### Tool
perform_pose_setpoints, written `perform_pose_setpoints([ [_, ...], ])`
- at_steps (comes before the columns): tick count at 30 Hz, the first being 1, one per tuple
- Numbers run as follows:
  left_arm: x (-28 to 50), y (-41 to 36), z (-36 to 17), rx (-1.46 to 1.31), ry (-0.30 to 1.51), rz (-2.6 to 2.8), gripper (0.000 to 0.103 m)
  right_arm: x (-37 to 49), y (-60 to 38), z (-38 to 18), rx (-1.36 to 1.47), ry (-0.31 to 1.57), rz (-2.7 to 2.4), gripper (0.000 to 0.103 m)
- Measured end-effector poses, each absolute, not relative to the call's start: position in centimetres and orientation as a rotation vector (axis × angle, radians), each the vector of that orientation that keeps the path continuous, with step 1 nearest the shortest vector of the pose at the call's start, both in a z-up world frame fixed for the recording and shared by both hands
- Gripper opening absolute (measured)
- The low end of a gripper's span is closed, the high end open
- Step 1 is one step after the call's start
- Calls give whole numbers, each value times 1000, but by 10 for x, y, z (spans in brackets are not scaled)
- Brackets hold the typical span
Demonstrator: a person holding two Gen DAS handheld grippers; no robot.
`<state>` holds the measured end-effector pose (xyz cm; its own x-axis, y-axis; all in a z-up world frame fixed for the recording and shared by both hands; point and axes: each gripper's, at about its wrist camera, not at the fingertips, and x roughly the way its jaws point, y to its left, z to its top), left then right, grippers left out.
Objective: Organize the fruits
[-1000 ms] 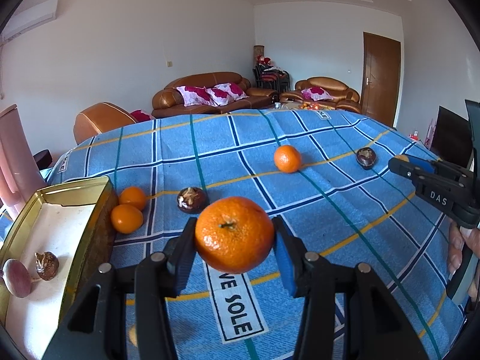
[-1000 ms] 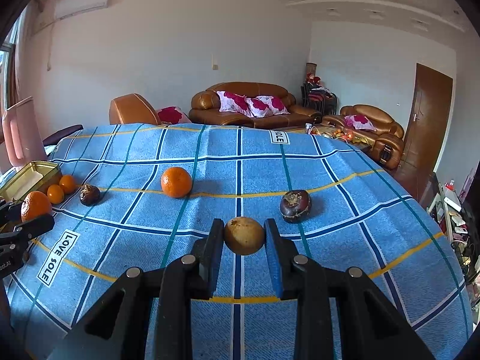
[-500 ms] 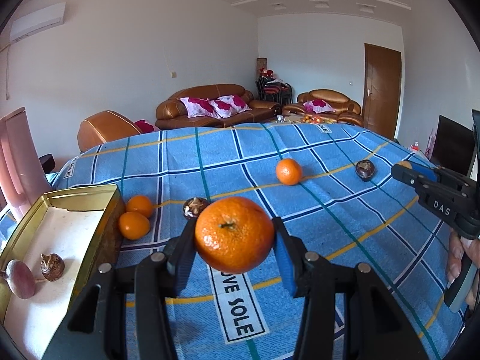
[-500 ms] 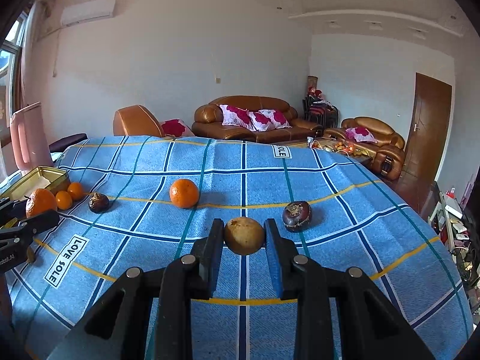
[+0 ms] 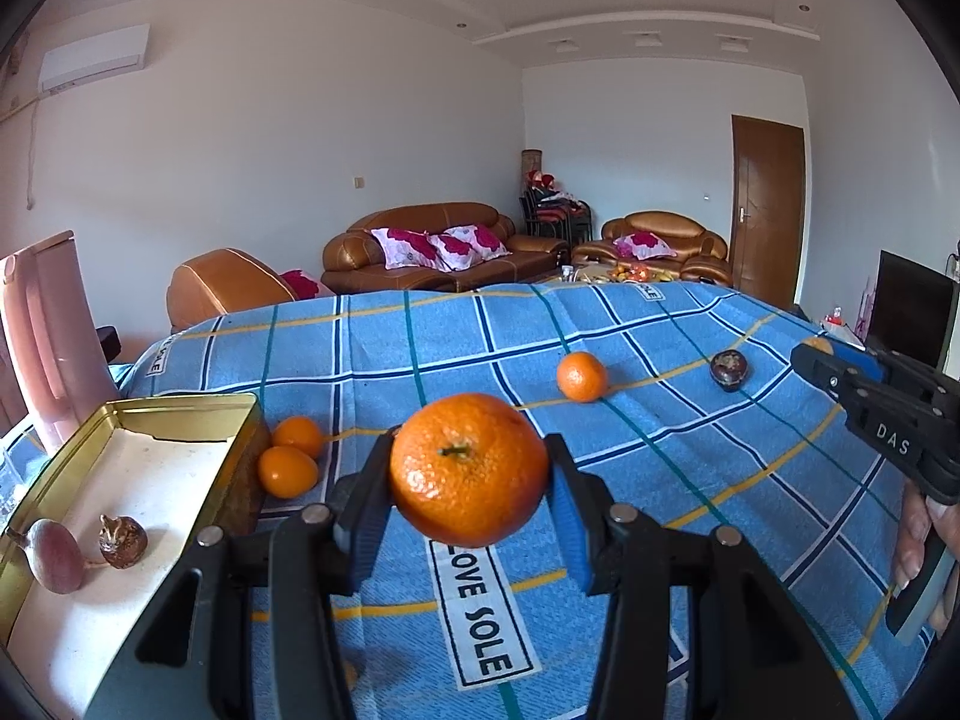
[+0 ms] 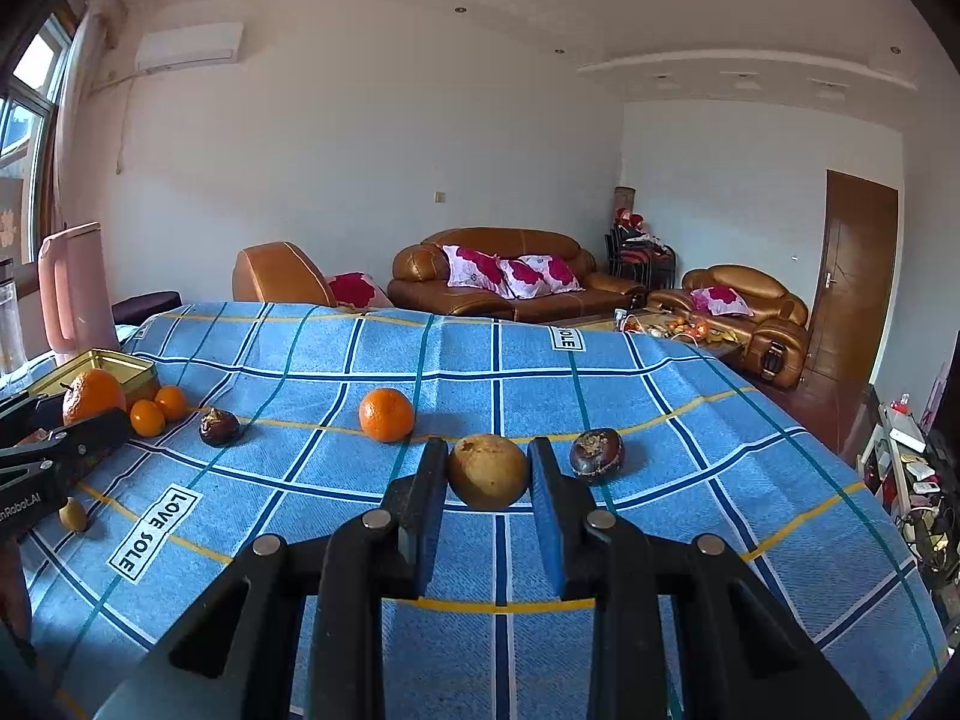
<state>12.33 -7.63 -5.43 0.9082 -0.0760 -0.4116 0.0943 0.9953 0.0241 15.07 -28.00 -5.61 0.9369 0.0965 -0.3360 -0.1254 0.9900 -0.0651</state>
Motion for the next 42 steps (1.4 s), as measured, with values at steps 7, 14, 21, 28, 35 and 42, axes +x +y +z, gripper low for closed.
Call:
perform_pose_setpoints([
  [7, 120, -75, -53, 41, 408, -86, 50, 141, -275, -54, -88, 297, 117, 29],
  [14, 120, -75, -53, 40, 405, -85, 50, 136, -261, -53, -92, 280, 136, 29],
  [21, 119, -74, -52, 34, 399, -83, 50, 131, -244, -52, -111, 263, 158, 29],
  [28, 117, -72, -52, 23, 391, -72, 50, 126, -232, -51, -115, 252, 176, 29],
  [35, 115, -67, -51, 1, 382, -60, 50, 121, -214, -51, -124, 243, 213, 29],
  [42, 110, -60, -51, -16, 365, -37, 50, 114, -189, -52, -152, 237, 253, 29],
])
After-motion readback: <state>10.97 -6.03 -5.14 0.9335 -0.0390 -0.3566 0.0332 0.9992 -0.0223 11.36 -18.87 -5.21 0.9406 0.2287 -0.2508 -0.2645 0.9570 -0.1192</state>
